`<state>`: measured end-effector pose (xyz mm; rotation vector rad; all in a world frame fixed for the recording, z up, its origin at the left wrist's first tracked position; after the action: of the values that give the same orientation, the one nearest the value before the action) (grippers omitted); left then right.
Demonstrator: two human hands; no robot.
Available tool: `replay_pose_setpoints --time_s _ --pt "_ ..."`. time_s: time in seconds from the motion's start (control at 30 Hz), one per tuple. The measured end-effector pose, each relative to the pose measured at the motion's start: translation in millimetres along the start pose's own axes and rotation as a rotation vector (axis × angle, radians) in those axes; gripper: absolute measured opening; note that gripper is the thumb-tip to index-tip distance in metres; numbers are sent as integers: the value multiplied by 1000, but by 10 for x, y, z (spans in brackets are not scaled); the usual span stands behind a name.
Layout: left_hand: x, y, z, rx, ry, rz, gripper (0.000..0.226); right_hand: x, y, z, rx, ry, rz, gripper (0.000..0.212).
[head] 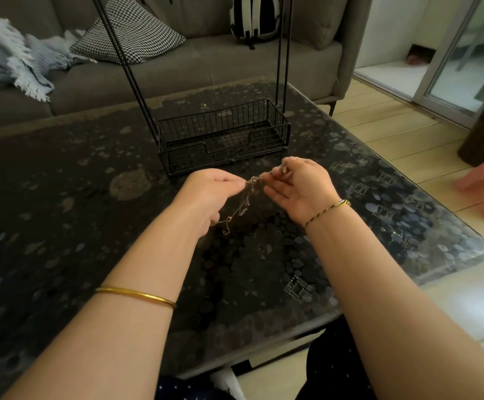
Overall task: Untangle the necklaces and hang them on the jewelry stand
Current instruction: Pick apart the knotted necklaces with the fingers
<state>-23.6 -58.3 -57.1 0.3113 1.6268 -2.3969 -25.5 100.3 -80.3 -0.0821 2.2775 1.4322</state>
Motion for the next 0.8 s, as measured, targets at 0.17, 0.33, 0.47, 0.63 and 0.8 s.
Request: replay_pose_setpoints --time_s 0.17,0.33,0.47,0.63,0.8 --pt "40 62 80 -27 -22 -5 9 -16 -13 -37 81 14 -21 13" --pt "8 31 57 -113 30 -16 12 -43 -47 -70 102 10 -46 17" --pt "0 -10 55 -73 24 -51 13 -25 -31 -11 -21 -24 -23 18" --pt "2 -25 64 2 13 -90 12 -62 -116 -119 136 57 -115 23" --pt "2 -25 0 32 19 -94 12 0 -123 -134 -179 58 -63 16"
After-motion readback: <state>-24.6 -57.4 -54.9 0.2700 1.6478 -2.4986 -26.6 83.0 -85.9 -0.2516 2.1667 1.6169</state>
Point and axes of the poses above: each hand's wrist, its own x-axis towards the middle knuckle, its own z-axis out of the back of the hand, y = z × x, the point moved 10 cm from there along x, towards the middle knuckle, and after that the axes turned 4 degrees about -x, right-handed, at the moved point
